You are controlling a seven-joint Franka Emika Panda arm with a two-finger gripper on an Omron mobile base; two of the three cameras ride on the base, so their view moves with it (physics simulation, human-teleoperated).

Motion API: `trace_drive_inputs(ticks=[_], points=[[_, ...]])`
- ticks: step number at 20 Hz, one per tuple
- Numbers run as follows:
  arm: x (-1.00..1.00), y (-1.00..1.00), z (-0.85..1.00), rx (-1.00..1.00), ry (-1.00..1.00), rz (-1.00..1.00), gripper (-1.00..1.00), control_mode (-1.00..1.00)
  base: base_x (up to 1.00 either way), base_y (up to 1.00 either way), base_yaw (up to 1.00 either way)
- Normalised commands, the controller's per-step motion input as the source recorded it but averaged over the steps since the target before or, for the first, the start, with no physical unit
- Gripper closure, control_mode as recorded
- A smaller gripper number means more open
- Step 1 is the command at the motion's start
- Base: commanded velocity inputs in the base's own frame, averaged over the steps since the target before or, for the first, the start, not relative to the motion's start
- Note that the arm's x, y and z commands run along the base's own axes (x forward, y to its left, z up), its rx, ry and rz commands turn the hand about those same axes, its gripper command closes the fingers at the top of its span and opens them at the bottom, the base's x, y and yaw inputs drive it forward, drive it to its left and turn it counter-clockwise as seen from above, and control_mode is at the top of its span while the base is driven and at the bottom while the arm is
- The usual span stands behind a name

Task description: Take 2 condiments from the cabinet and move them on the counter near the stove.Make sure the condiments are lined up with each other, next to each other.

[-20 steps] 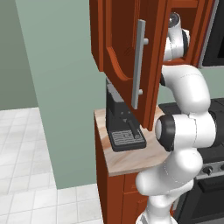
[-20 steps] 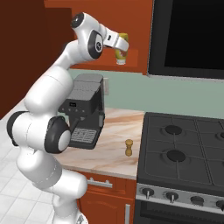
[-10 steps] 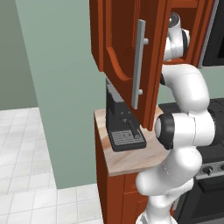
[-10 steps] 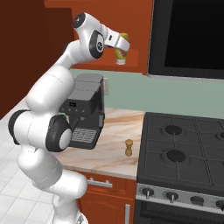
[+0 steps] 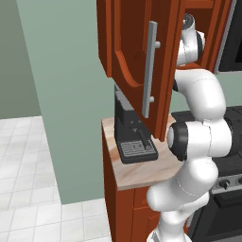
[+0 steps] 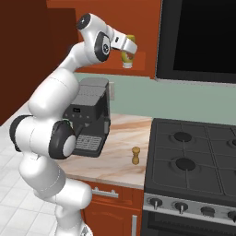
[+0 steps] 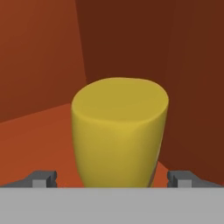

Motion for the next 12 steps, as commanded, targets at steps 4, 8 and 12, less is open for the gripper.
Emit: trace_drive_inputs(ticks=[4,8,12], points=[[0.03,-0.04,0.0,0.0,0.0,0.0,-1.0,-1.0,0.0,0.0,0.0],[0.03,-0.02,0.0,0.0,0.0,0.0,-1.0,-1.0,0.0,0.0,0.0],[0.0,-0.01,0.0,0.0,0.01,0.0,-1.0,-1.0,0.0,0.0,0.0]])
